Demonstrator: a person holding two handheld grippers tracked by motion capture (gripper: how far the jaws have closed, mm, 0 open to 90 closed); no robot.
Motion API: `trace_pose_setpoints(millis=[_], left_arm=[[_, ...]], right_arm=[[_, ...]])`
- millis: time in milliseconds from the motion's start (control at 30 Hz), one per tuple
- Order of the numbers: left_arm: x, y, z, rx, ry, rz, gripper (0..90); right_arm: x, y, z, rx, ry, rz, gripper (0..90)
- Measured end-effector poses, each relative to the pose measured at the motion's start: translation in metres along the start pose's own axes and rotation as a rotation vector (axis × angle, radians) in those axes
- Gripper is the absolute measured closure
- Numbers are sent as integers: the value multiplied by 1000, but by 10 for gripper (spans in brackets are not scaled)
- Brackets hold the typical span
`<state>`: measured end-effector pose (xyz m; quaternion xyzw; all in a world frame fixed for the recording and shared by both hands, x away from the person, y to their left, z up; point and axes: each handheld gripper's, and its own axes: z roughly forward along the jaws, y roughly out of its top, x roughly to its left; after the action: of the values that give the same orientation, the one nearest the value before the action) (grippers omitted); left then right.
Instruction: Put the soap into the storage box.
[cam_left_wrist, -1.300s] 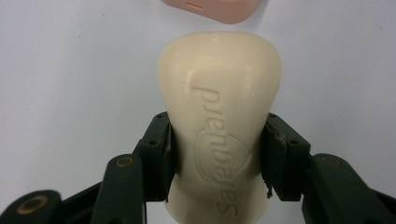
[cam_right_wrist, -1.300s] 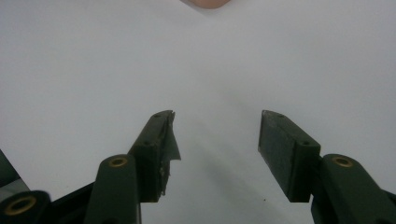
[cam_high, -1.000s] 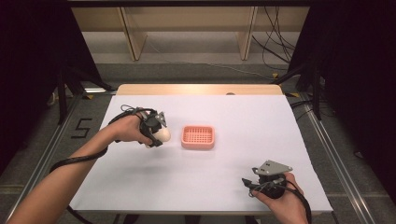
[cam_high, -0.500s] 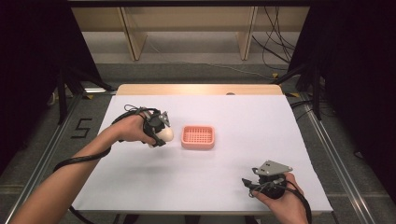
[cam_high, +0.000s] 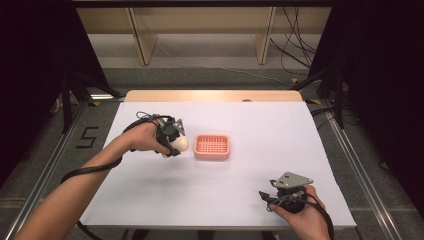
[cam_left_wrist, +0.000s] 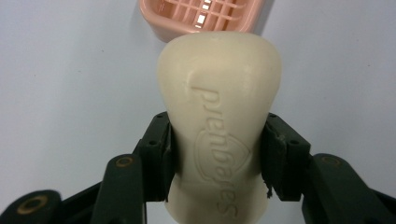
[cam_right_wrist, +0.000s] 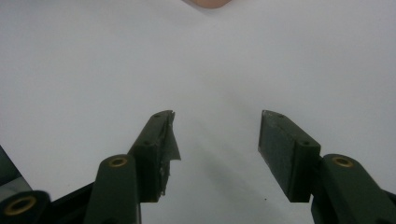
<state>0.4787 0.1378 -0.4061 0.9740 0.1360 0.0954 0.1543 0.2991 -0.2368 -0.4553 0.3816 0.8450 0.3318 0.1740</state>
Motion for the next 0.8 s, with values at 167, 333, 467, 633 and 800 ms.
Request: trace_pose_setpoints(millis=[167, 333, 467, 633, 800], left_arm=[[0, 1, 0, -1, 1, 0, 496], [-1, 3, 1, -1, -3, -11, 496], [-1, 4, 1, -1, -6, -14, 496], [2, 8, 0, -1, 3, 9, 496], [2, 11, -1, -14, 7, 17, 496]], right_arm=[[1, 0, 0, -1, -2, 11, 460], [1, 0, 0, 0, -2, 16, 459], [1, 0, 0, 3, -4, 20, 459], [0, 0, 0, -13, -5, 1, 459], [-3, 1, 0, -33, -10, -28, 458]])
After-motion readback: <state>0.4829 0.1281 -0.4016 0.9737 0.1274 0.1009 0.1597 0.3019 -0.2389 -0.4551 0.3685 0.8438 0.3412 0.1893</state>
